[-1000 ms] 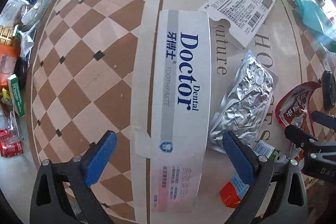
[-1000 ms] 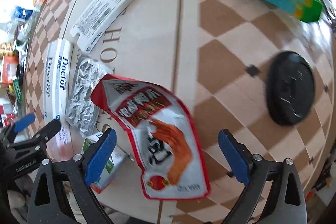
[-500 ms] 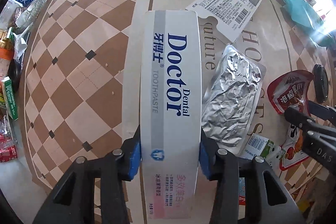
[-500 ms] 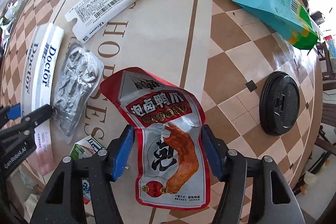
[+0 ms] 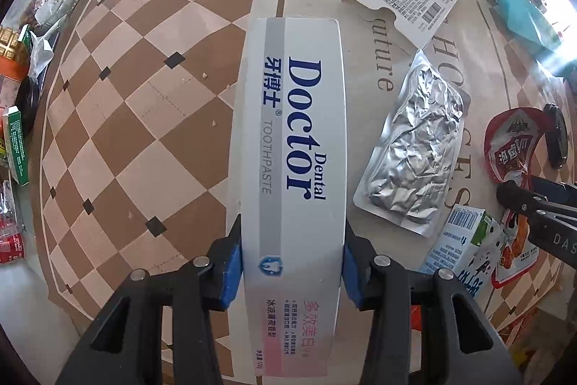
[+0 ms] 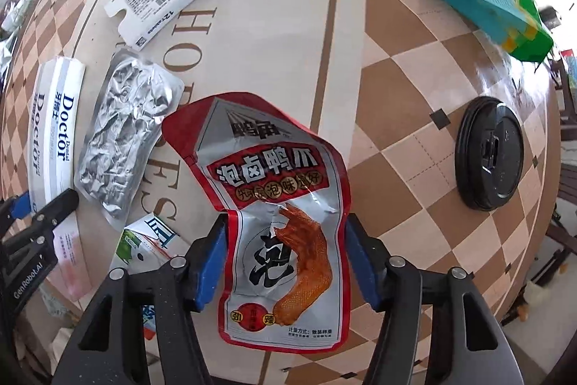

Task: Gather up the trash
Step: 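Grasp the Doctor toothpaste box with the left gripper while the right grasps the red snack pouch, then carry the toothpaste box and red pouch to the bin and release both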

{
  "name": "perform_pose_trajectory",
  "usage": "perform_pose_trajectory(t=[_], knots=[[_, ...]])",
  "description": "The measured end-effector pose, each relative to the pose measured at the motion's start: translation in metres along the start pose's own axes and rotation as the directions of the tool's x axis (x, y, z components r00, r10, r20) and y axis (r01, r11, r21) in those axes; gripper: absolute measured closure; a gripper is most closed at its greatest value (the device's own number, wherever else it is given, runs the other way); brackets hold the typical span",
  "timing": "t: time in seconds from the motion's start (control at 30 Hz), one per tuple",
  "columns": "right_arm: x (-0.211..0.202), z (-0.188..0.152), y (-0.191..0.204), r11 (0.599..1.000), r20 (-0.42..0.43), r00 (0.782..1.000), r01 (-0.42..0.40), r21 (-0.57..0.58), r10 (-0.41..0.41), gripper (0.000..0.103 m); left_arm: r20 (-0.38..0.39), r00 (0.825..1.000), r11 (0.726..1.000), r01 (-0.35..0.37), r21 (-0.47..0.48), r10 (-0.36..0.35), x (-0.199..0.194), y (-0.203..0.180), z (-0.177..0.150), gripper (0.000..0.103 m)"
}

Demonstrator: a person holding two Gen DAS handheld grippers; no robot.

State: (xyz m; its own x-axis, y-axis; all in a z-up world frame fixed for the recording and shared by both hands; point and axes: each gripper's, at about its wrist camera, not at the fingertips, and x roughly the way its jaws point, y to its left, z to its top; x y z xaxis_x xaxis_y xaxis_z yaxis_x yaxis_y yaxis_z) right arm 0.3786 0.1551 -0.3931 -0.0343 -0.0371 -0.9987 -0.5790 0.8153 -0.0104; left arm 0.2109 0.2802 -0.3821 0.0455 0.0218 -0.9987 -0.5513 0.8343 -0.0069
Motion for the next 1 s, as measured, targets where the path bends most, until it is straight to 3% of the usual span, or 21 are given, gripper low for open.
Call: perform_pose_trajectory(t=[0.17,0.53,0.57,0.6,0.77,0.93,1.0], knots=[[-0.002,-0.012,-0.002,0.998,0.041,0.999,-0.028,0.05,0.026,0.061,0.024,1.0,1.0,0.003,-0.002,-0.003,-0.011,0.024,0.002,0.061],[-0.012,-0.056,-0.034,0.972,0.13,0.978,-0.184,0.145,0.166,0.071,0.132,0.991,0.999,-0.022,-0.041,0.027,-0.074,0.02,-0.036,0.06],[-0.014,-0.061,-0.036,0.973,0.137,0.977,-0.182,0.145,0.162,0.099,0.146,0.989,0.999,-0.024,-0.038,0.03,-0.08,0.016,-0.039,0.06],[-0.018,-0.068,-0.045,0.968,0.153,0.972,-0.201,0.148,0.178,0.101,0.155,0.987,0.999,-0.027,-0.035,0.032,-0.084,0.012,-0.042,0.06],[-0.016,-0.086,-0.056,0.96,0.161,0.966,-0.228,0.16,0.202,0.102,0.186,0.982,0.999,-0.038,-0.039,0.045,-0.106,-0.002,-0.065,0.06],[-0.042,-0.103,-0.082,0.939,0.204,0.943,-0.299,0.17,0.263,0.102,0.222,0.973,0.997,-0.044,-0.063,0.057,-0.124,-0.02,-0.094,0.06],[-0.054,-0.092,-0.08,0.934,0.213,0.934,-0.323,0.154,0.288,0.102,0.229,0.972,0.996,-0.043,-0.083,0.061,-0.127,-0.025,-0.11,0.06]])
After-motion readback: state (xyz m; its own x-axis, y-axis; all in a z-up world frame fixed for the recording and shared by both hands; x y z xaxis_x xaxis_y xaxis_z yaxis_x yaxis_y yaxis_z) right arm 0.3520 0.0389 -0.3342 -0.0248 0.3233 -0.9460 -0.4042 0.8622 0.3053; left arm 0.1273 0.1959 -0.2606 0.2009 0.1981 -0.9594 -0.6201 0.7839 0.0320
